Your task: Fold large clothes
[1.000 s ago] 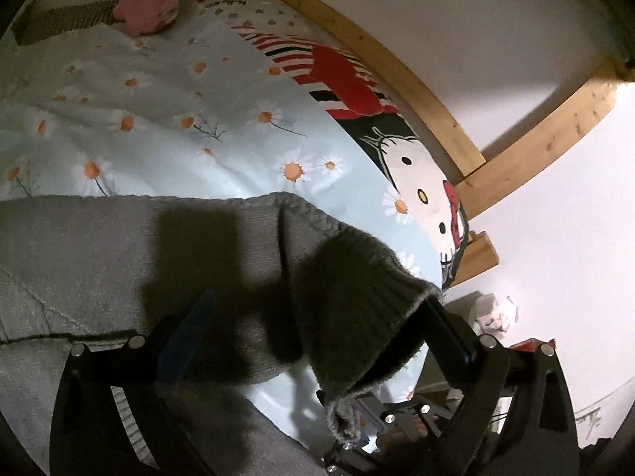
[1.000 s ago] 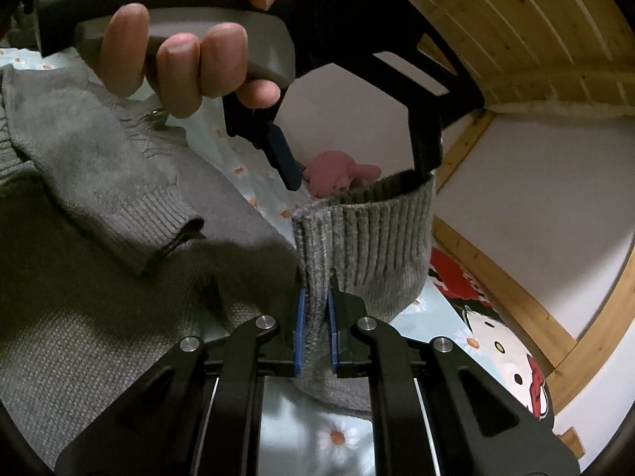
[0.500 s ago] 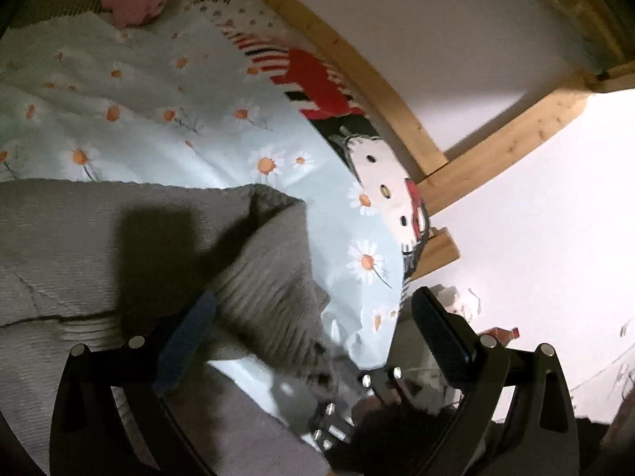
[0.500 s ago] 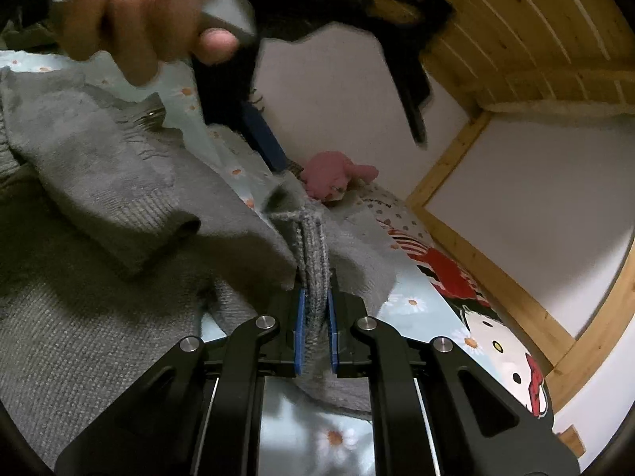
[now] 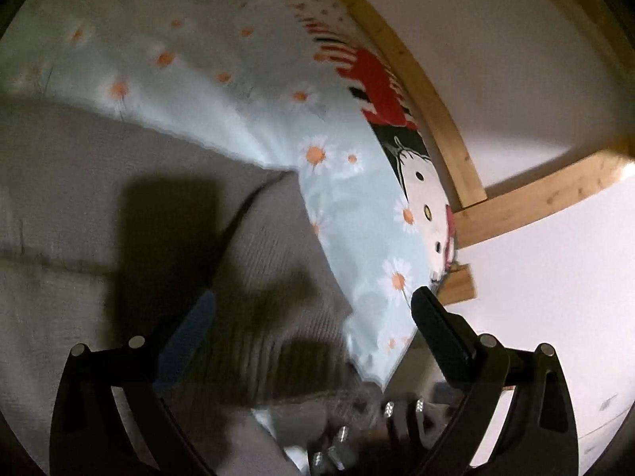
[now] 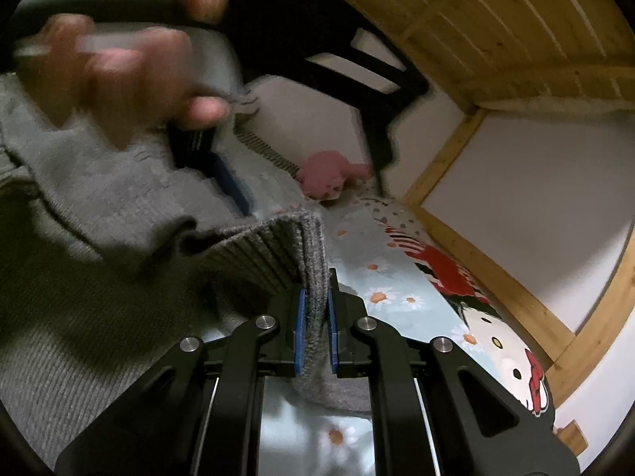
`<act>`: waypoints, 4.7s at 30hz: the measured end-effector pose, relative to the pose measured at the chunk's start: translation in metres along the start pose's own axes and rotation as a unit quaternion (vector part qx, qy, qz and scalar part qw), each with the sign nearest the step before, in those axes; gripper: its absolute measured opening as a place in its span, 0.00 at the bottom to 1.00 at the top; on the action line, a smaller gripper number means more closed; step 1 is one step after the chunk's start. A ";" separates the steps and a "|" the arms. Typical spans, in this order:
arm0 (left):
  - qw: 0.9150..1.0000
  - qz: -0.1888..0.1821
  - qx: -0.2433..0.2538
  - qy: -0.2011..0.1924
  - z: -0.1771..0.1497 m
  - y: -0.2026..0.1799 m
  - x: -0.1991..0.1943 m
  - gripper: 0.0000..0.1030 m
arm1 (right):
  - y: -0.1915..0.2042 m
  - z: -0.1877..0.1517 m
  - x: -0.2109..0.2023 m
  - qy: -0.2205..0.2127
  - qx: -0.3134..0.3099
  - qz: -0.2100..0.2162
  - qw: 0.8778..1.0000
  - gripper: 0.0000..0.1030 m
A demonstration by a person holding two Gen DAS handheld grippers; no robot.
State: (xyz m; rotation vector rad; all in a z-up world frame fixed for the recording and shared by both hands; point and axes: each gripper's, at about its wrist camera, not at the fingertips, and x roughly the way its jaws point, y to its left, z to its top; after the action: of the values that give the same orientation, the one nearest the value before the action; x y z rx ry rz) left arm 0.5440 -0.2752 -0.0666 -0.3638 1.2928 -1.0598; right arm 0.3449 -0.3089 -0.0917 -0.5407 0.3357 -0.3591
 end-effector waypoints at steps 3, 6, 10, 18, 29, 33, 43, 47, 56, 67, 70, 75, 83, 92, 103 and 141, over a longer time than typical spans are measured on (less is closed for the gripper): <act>0.997 -0.029 -0.078 0.003 -0.030 0.028 -0.004 0.94 | -0.002 0.001 0.001 0.002 0.011 -0.009 1.000 0.09; 0.983 -0.095 -0.158 0.002 -0.051 0.051 -0.004 0.94 | -0.003 0.002 0.002 0.001 0.016 -0.015 1.000 0.09; 0.954 -0.170 -0.248 -0.001 -0.068 0.074 0.012 0.94 | 0.001 0.004 -0.004 -0.016 0.014 -0.015 1.000 0.09; 0.947 -0.208 -0.239 -0.052 -0.038 0.069 0.008 0.57 | 0.029 -0.001 -0.015 -0.042 -0.046 -0.009 0.998 0.09; 0.975 -0.167 -0.133 -0.059 -0.018 0.048 -0.040 0.07 | 0.060 0.021 -0.022 -0.051 -0.067 0.009 0.996 0.09; 0.981 -0.142 -0.112 -0.072 -0.011 0.049 -0.079 0.07 | 0.079 0.049 -0.031 -0.068 -0.057 0.018 0.996 0.09; 0.992 0.000 -0.089 -0.085 -0.026 0.109 -0.222 0.07 | 0.186 0.132 -0.057 -0.121 -0.075 0.095 0.985 0.09; 0.990 0.036 -0.102 -0.088 -0.032 0.153 -0.254 0.07 | 0.230 0.149 -0.057 -0.120 -0.096 0.128 0.980 0.09; 0.979 0.155 -0.112 -0.077 -0.039 0.246 -0.274 0.07 | 0.317 0.183 -0.042 -0.044 -0.122 0.196 0.972 0.11; 0.959 0.243 -0.094 -0.110 -0.044 0.264 -0.265 0.17 | 0.215 0.179 -0.084 -0.104 0.024 0.315 0.943 0.97; 0.931 0.315 -0.056 -0.174 -0.047 0.230 -0.288 0.35 | 0.157 0.167 -0.037 -0.037 0.085 0.252 0.963 0.97; 0.889 0.342 -0.007 -0.303 -0.078 0.156 -0.295 0.75 | 0.105 0.109 0.074 0.165 0.179 0.193 0.950 0.97; 0.846 0.485 0.024 -0.221 -0.096 0.166 -0.140 0.90 | 0.118 0.072 0.116 0.268 0.196 0.212 0.919 0.97; 0.856 0.457 0.000 -0.241 -0.093 0.185 -0.144 0.96 | 0.119 0.070 0.121 0.260 0.194 0.232 0.917 0.98; 0.849 0.467 0.009 -0.247 -0.096 0.182 -0.141 0.96 | 0.123 0.068 0.118 0.268 0.182 0.230 0.918 0.98; 0.918 0.293 -0.034 -0.265 -0.418 0.224 -0.262 0.95 | 0.030 -0.085 -0.076 0.171 0.239 0.335 0.895 0.97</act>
State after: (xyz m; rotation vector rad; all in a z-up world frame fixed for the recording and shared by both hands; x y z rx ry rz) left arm 0.2880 0.1827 -0.2006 -0.2628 0.8584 -0.3649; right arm 0.2513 -0.2903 -0.1609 0.1470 0.7225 0.1451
